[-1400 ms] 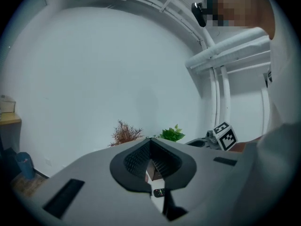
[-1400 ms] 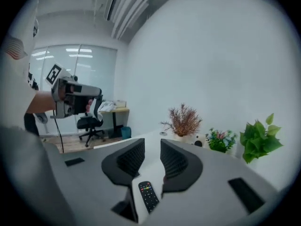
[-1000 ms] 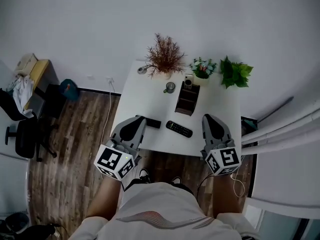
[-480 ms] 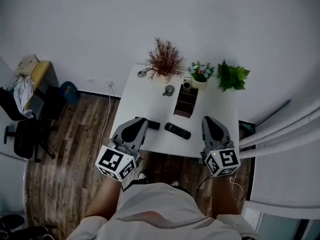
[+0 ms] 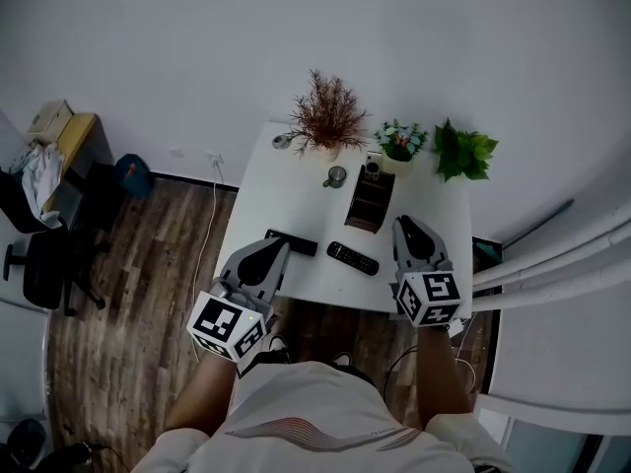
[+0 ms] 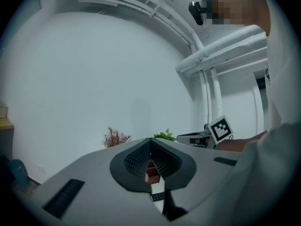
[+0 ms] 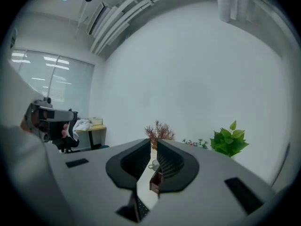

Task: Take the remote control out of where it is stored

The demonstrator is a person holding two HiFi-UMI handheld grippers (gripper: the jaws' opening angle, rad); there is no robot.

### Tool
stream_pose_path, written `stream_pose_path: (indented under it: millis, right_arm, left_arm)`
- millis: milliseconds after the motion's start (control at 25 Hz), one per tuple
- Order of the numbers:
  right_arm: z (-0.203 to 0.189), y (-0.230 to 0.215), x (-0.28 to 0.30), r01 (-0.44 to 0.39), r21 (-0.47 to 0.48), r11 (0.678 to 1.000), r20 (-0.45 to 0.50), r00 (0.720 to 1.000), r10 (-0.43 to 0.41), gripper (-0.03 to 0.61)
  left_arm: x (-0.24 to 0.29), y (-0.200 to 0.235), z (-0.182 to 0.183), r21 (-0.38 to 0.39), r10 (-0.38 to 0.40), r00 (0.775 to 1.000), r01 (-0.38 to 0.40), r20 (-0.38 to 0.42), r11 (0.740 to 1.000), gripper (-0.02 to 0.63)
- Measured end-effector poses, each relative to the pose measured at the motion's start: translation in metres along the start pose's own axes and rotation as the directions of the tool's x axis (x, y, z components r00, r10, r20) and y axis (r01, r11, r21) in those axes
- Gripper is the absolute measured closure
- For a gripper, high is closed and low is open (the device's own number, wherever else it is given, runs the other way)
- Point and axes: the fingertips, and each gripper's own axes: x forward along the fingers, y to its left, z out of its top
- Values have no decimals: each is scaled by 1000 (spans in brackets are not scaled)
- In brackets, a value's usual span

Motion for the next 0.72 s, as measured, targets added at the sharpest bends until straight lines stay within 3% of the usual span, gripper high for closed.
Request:
stream_pose_path:
  millis: [160,320,560,720]
  right_arm:
    - [-9,-21,44,97,-39,995,-72,992,-99,473]
    - [-24,-52,99,225,-165,960,-128,960,-247,404]
    - [-64,-70,171,271,-82,959,-258,924,-283,382]
    - [-91,-85,208,339,1,941,-353,880,-317,382]
  left_arm:
    - [-4,11,-9,-22,15,1000,-15,-7,1000,604]
    - [-9,28,-9,-26,36,999,-36,17,999,606]
    - [-9,63,-26,-72,63,998,-64,-8,995,604]
    - [-4,79,-36,-90,62,998,-64,-28,994,604]
